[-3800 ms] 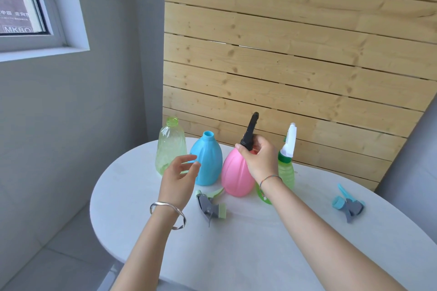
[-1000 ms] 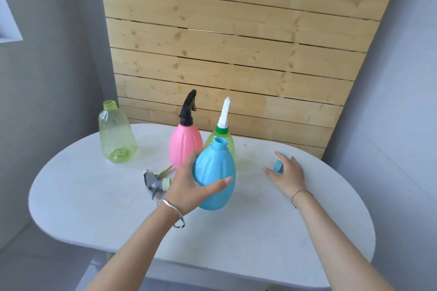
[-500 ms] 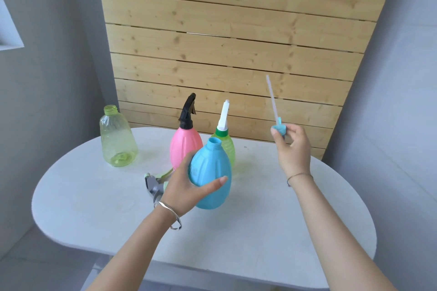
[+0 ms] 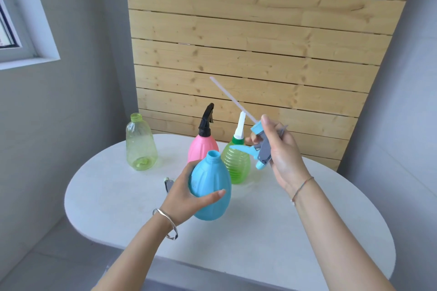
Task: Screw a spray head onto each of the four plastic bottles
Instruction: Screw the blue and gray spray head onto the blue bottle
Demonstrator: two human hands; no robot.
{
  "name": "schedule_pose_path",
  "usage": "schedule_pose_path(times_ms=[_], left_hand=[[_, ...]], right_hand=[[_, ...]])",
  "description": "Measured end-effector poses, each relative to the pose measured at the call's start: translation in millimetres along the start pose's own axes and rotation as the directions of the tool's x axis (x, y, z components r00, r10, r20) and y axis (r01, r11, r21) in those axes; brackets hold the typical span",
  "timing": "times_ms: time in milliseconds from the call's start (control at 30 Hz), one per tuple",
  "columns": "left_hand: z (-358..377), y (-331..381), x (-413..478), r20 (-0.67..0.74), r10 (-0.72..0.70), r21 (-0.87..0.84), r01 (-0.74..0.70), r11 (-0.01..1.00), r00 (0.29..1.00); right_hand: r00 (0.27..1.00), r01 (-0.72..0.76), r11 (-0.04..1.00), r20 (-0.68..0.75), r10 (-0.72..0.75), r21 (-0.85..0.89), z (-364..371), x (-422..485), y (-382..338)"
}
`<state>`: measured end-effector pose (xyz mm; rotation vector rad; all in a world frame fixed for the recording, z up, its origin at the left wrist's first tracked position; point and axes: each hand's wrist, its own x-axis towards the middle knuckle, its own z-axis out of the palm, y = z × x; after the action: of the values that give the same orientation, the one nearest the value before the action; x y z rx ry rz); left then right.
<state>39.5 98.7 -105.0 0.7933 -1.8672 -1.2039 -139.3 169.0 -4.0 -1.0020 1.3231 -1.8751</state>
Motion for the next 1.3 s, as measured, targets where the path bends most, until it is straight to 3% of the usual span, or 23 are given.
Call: schedule_pose_path(times_ms=[200, 400, 567, 767, 967, 1133, 1300], left_hand=[[-13.0, -3.6, -2.9, -0.054, -0.024, 0.012, 0.024, 1.000, 0.998], [-18.8, -4.1, -0.5, -0.101, -0.021, -0.030, 0.018, 0.999, 0.995], [-26.0, -5.1, 1.4, -0.157, -0.018, 0.009, 0.020, 1.000, 0.988], [-36.7, -9.8, 4.6, -0.286, -0.022, 0.059, 0.041, 0.997, 0.958], [-37.1, -9.9, 4.5, -0.290, -0.014, 0.063, 0.034, 0.997, 0.957], [-28.2, -0.4, -0.5, -0.138, 0.027, 0.107, -0.012, 0.994, 0.990], [-2.6, 6.7, -7.1, 0.033, 0.045, 0.073, -0.048, 0.996, 0.998]], right_hand=[[0.979, -0.097, 0.986, 0.192, 0.070, 0.138, 3.9, -0.3, 6.1], [0.998, 0.048, 0.974, -0.044, -0.039, 0.223, 1.1, 2.6, 9.9], [0.997, 0.024, 0.967, -0.074, -0.005, 0.252, -2.2, 4.1, 9.4], [0.999, 0.040, 0.995, -0.037, -0.037, 0.094, -6.6, 5.3, 6.5], [0.999, 0.037, 0.998, 0.011, -0.037, -0.056, -7.4, 2.4, 0.3], [0.991, 0.113, 0.949, 0.106, -0.085, -0.295, -8.6, 0.3, -17.6], [0.971, 0.193, 0.887, 0.214, -0.110, -0.420, 3.3, -3.6, -18.0]])
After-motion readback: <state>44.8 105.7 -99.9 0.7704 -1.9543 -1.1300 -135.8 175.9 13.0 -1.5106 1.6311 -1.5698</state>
